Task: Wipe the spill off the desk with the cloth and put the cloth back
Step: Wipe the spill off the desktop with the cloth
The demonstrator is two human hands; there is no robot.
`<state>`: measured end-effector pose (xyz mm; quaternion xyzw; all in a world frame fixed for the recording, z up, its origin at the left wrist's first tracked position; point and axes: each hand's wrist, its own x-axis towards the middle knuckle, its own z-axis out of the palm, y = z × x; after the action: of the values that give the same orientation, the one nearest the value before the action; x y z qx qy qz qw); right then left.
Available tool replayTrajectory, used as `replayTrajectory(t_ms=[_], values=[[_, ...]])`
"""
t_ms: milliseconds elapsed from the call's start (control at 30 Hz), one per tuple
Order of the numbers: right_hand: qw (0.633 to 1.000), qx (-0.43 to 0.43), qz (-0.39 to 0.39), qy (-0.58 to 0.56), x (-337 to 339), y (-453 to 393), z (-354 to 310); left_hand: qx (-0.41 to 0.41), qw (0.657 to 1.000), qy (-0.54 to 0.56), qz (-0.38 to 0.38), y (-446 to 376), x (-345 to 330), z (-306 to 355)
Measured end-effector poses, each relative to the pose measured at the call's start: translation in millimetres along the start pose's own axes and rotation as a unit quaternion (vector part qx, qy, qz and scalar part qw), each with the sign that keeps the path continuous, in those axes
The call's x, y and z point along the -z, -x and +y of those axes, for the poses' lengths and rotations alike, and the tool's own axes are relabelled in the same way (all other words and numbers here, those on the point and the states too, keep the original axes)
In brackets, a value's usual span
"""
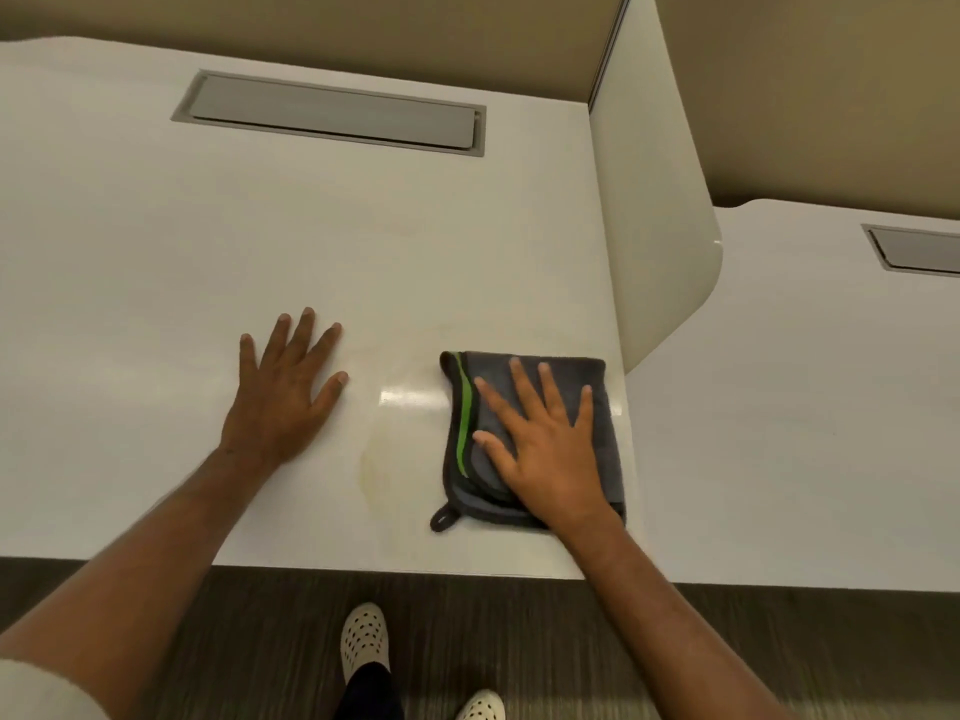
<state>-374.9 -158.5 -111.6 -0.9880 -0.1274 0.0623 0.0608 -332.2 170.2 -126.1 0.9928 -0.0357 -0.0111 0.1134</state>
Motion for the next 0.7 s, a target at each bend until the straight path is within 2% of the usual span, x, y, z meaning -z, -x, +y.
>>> replayTrajectory(t_ms=[100, 167, 300, 433, 567, 700], values=[[0.997, -0.079, 0.009, -0.011, 10, -51, 7, 0.000, 1.000, 0.005, -0.003, 0, 1, 1], [0.996, -0.090, 0.010, -0.017, 10, -78, -7, 0.003, 1.000, 0.002, -0.006, 0, 1, 1], [1.000, -0.025, 0.012, -0.004, 1, -90, -61, 0.000, 1.000, -0.001, -0.005, 0, 2, 2], [0.998, 0.065, 0.015, -0.004, -13, -42, -95, -0.009, 1.000, 0.014, 0.006, 0, 3, 2], [0.995, 0.100, 0.010, -0.006, -19, 20, -71, -0.018, 1.000, 0.009, 0.008, -1, 0, -3], [0.999, 0.033, -0.003, 0.000, -3, 11, -21, -0.023, 1.000, -0.003, 0.013, -1, -4, -6]])
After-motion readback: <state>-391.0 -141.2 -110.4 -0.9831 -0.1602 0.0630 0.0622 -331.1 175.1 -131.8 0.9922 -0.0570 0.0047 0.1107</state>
